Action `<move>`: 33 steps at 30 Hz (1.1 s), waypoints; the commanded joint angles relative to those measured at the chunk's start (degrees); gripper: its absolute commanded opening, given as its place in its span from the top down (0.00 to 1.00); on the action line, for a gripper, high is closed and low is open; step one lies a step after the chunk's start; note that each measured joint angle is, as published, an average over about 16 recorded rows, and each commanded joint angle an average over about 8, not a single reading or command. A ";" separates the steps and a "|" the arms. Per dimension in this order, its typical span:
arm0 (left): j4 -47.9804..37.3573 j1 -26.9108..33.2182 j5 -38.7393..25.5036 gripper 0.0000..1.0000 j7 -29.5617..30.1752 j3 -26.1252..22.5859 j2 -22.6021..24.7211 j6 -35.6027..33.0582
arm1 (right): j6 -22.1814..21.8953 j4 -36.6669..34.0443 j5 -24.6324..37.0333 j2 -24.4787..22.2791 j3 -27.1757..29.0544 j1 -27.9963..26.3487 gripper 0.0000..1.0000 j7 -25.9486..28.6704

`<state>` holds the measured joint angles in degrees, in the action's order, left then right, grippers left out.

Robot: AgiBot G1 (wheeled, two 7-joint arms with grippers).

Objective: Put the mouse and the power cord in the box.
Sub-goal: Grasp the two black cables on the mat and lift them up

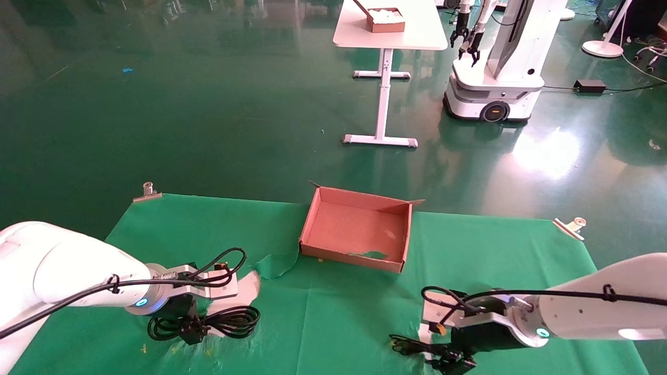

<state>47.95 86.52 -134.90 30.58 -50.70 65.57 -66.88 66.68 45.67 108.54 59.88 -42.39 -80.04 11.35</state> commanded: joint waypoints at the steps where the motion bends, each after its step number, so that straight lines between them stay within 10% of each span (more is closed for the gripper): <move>1: 0.00 0.00 0.01 1.00 -0.01 0.00 0.00 0.00 | 0.05 0.24 -0.09 -0.12 0.04 0.04 1.00 0.00; 33: 0.12 -0.02 0.04 1.00 -0.01 0.02 -0.02 -0.05 | 0.46 1.62 -0.71 -0.77 0.39 0.17 1.00 -0.02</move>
<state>48.07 86.49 -134.87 30.57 -50.69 65.55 -66.94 67.15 47.29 107.84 59.10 -41.99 -79.87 11.33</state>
